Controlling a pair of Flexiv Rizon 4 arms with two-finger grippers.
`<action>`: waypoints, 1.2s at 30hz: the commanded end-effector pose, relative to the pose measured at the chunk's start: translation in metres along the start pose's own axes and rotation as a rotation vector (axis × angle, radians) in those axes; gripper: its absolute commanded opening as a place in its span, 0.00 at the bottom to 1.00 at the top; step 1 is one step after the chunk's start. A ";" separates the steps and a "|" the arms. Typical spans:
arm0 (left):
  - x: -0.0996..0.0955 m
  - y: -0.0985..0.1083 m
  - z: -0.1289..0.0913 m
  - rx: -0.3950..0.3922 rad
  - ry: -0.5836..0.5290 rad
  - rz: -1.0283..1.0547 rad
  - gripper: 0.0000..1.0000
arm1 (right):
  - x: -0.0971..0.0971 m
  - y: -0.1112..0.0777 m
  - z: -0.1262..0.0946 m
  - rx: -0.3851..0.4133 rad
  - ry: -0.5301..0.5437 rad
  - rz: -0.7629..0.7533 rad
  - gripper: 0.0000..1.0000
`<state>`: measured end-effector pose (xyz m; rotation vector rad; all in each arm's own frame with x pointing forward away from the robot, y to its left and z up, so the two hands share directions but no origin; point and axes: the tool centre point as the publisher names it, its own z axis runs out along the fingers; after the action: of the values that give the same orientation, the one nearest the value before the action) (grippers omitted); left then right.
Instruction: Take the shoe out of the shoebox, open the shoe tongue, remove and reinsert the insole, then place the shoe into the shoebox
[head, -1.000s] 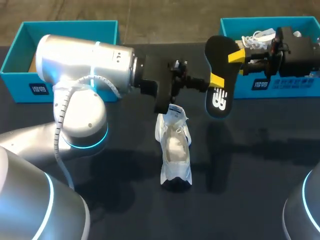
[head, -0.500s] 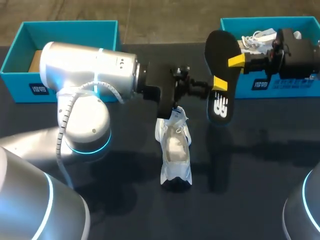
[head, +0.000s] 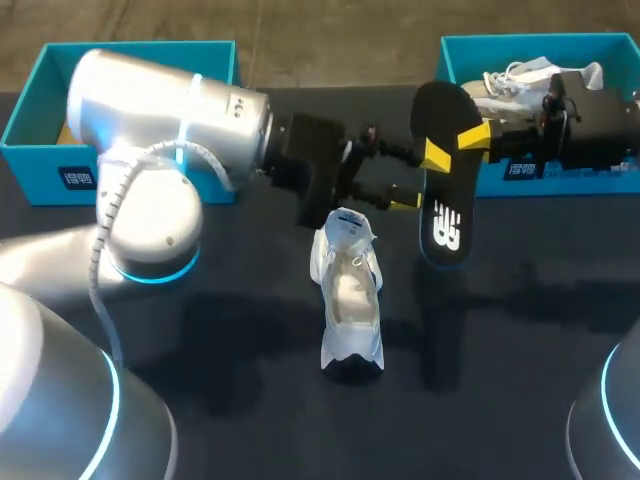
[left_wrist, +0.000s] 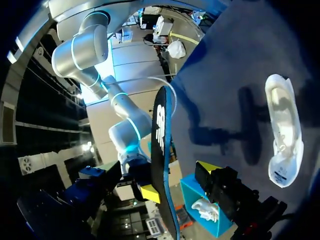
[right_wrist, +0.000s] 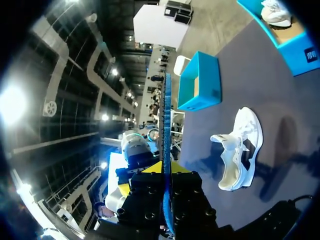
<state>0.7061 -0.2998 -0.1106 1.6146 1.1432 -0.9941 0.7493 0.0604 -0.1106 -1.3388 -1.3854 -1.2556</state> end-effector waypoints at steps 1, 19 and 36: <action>-0.005 0.006 -0.022 0.059 0.137 -0.020 1.00 | 0.000 0.005 -0.001 0.020 -0.014 0.010 0.00; -0.004 0.026 -0.060 0.192 0.386 -0.047 1.00 | -0.015 0.014 0.006 0.065 -0.055 0.031 0.00; -0.020 0.058 -0.070 0.178 0.746 -0.080 1.00 | -0.033 0.018 0.013 0.099 -0.137 0.075 0.00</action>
<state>0.7623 -0.2427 -0.0649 2.0188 1.5075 -0.7874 0.7677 0.0636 -0.1429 -1.4112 -1.4515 -1.0642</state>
